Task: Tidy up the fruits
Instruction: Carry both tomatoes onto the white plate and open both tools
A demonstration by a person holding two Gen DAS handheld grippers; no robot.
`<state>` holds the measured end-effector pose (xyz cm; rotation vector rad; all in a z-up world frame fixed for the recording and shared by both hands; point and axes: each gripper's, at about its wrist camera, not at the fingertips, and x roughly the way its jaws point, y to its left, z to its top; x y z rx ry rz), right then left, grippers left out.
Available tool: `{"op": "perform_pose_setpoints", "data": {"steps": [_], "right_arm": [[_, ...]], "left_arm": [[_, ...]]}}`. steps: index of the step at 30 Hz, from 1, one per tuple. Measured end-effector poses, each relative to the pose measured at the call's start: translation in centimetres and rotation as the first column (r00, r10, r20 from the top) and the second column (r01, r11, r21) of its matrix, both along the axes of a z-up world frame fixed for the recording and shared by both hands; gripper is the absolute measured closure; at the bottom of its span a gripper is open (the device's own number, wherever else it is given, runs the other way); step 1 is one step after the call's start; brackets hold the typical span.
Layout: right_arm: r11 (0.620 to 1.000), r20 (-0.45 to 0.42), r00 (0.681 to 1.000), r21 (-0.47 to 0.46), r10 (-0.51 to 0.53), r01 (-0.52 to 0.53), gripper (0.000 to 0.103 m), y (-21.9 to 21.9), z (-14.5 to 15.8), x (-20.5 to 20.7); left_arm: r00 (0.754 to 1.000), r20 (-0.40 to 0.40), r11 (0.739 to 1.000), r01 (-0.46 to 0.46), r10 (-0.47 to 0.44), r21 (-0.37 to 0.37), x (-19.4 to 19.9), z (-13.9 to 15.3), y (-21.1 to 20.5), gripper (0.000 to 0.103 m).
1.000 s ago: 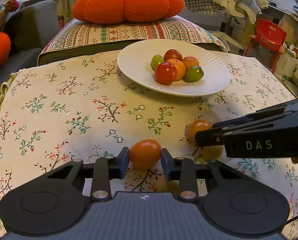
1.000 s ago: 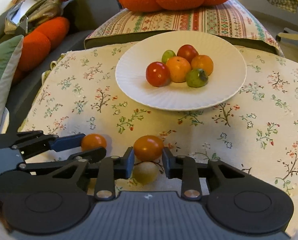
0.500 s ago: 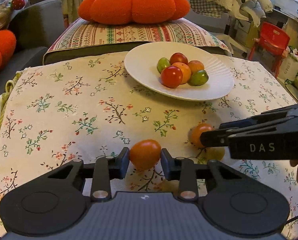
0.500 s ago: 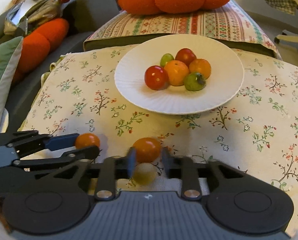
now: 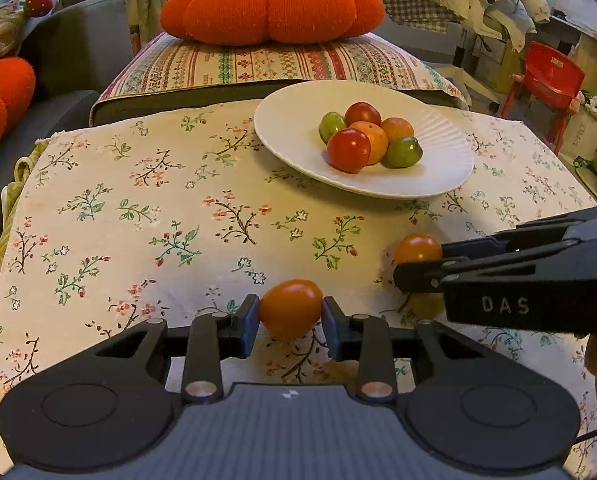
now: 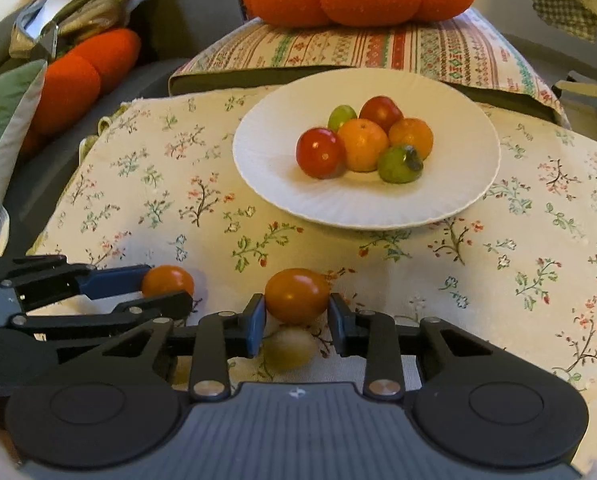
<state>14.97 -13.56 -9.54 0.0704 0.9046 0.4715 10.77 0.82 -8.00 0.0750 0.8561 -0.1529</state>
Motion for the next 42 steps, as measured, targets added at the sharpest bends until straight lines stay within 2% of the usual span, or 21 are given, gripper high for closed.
{"op": "perform_pose_setpoints", "data": {"steps": [13,20,29,38,42], "right_arm": [[0.993,0.038,0.998,0.112,-0.049,0.045,0.073,-2.4,3.1,-0.1],[0.977,0.068,0.989,0.178,-0.133,0.119,0.073,-5.6,4.7,0.5],[0.955,0.049,0.968,0.185,-0.245,0.232,0.073,-8.6,4.3,2.2],[0.953,0.066,0.964,0.184,-0.258,0.242,0.073,-9.3,3.7,3.6],[0.958,0.085,0.968,0.188,-0.238,0.219,0.073,-9.3,3.4,4.1]], "left_arm": [[0.998,0.052,0.998,-0.022,0.024,-0.052,0.0,1.8,0.6,0.090],[0.994,0.110,0.996,-0.017,0.027,-0.086,0.9,3.4,1.1,0.090],[0.990,0.138,0.994,-0.019,0.033,-0.104,2.8,4.1,1.6,0.090],[0.984,0.173,0.996,0.050,-0.037,-0.072,5.3,3.6,-0.6,0.090],[0.985,0.168,0.995,0.056,-0.040,-0.088,7.0,3.2,-0.8,0.090]]}}
